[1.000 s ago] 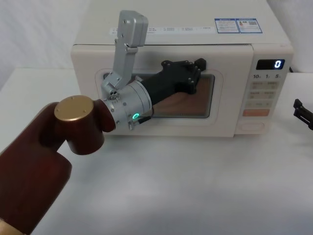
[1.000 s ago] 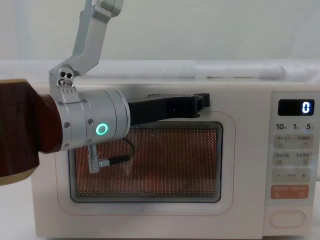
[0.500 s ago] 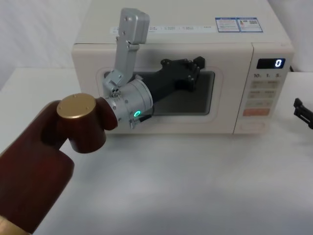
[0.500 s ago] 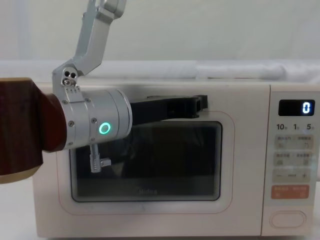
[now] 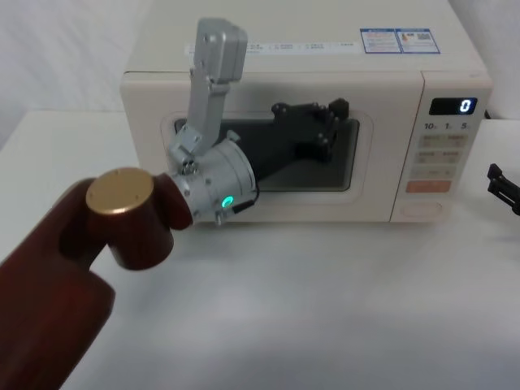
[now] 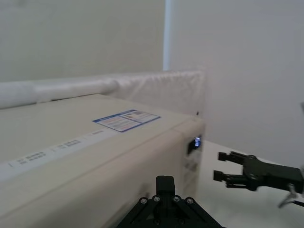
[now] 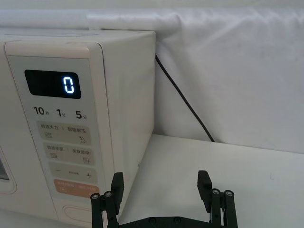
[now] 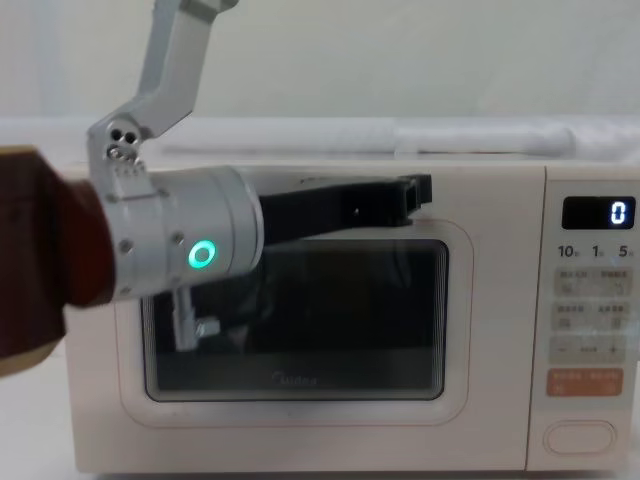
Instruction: Press the button to open the microwave door with one hand; close the microwave door with the other hand.
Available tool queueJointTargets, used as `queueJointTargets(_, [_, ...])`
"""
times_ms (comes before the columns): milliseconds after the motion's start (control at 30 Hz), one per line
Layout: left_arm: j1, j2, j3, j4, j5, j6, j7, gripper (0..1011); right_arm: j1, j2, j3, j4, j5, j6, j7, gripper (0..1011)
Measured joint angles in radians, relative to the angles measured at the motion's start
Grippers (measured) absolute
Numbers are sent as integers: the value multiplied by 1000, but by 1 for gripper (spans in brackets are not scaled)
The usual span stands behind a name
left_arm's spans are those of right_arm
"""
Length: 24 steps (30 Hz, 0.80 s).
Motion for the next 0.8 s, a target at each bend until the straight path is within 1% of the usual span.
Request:
queueJointTargets(67, [20, 12, -2, -22, 0, -1, 6, 0, 0, 0, 0, 0, 0, 0, 0, 1002])
queueJointTargets(167, [66, 33, -12, -62, -2, -4, 24, 0, 0, 0, 0, 0, 0, 0, 0, 1002])
queueJointTargets(200, [94, 45, -19, -84, -1, -7, 37, 0, 0, 0, 0, 0, 0, 0, 0, 1002])
queueJointTargets(267, [116, 53, -26, -101, 1, -10, 50, 0, 0, 0, 0, 0, 0, 0, 0, 1002])
queueJointTargets(300, [146, 63, -38, -123, 5, -17, 69, 0, 0, 0, 0, 0, 0, 0, 0, 1002])
queueJointTargets(400, [193, 76, -58, -155, 17, -31, 103, 0, 0, 0, 0, 0, 0, 0, 0, 1002])
queueJointTargets(433, [226, 81, -75, -176, 24, -40, 127, 0, 0, 0, 0, 0, 0, 0, 0, 1002])
queueJointTargets(467, [241, 83, -84, -185, 28, -45, 139, 0, 0, 0, 0, 0, 0, 0, 0, 1002])
queueJointTargets(500, [269, 85, -100, -203, 35, -53, 159, 0, 0, 0, 0, 0, 0, 0, 0, 1002])
queueJointTargets(633, [326, 91, -138, -242, 45, -69, 198, 0, 0, 0, 0, 0, 0, 0, 0, 1002])
queueJointTargets(667, [352, 96, -155, -258, 48, -74, 211, 0, 0, 0, 0, 0, 0, 0, 0, 1002])
queueJointTargets(733, [376, 103, -173, -276, 50, -79, 221, 0, 0, 0, 0, 0, 0, 0, 0, 1002])
queueJointTargets(767, [402, 111, -193, -292, 52, -83, 230, 0, 0, 0, 0, 0, 0, 0, 0, 1002])
queueJointTargets(800, [413, 114, -202, -300, 53, -85, 234, 0, 0, 0, 0, 0, 0, 0, 0, 1002])
